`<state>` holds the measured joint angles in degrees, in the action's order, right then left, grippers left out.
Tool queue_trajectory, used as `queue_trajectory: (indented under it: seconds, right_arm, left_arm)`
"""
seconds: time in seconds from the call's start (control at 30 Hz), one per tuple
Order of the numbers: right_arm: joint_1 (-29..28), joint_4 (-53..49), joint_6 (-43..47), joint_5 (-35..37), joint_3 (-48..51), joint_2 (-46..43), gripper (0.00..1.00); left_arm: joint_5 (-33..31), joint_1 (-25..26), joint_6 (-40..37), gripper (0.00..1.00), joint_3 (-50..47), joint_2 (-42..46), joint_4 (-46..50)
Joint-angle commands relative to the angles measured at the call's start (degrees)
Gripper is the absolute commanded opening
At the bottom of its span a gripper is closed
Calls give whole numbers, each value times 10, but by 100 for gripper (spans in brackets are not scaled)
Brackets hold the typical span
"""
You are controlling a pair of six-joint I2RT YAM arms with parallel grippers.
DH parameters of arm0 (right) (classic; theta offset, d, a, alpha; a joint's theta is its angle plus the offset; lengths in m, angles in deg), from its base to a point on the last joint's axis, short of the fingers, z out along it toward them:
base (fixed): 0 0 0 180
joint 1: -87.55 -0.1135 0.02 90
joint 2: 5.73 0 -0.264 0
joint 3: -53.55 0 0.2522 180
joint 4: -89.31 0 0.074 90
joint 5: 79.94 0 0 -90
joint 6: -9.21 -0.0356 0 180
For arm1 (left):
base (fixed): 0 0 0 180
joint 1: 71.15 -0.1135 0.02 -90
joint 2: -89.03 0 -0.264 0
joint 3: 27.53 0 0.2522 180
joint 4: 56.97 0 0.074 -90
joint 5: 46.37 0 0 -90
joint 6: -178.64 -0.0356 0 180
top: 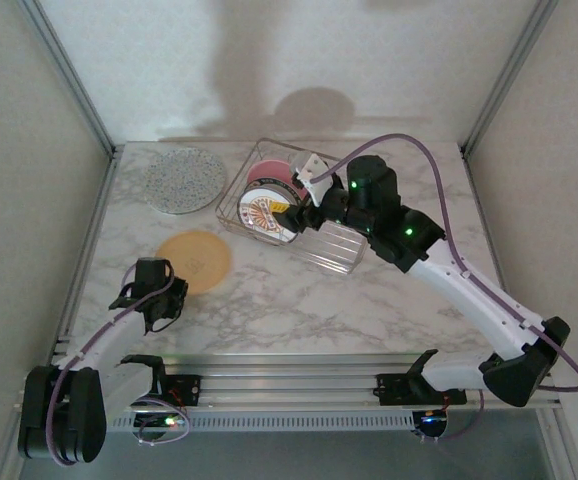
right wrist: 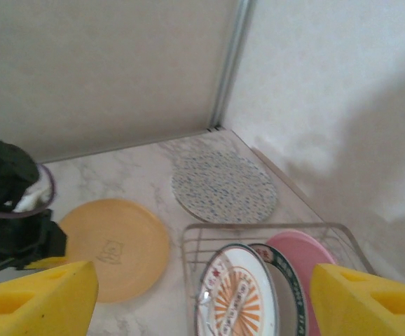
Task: Unload the plates from the dish rack
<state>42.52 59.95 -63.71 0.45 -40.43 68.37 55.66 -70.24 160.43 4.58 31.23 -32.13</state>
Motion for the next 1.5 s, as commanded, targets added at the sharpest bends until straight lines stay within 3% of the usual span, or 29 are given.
queue_trajectory:
  seconds: [0.0, 0.23, 0.37, 0.53, 0.77, 1.1, 1.47]
  right_arm:
    - [-4, 16, -11, 88, -13, 11, 80]
    - [3, 8, -12, 155, -34, 30, 80]
    - [20, -5, -28, 179, -56, 48, 80]
    - [64, -36, -36, 149, -94, 91, 81]
    - [135, -98, -38, 43, -159, 176, 80]
    - [176, -101, 32, -26, -168, 264, 78]
    - [185, -116, 66, -3, -228, 362, 74]
  left_arm:
    - [3, -5, -11, 21, -2, -4, 1]
    - [17, -4, -13, 34, 1, 0, 5]
    - [11, -4, -11, 47, 9, 19, 29]
    - [8, -4, -5, 60, 18, 40, 57]
    - [-7, -1, -4, 73, 55, 84, 118]
    - [-70, 9, -27, 74, 210, 131, 241]
    - [-73, 42, -118, 74, 415, 57, 200]
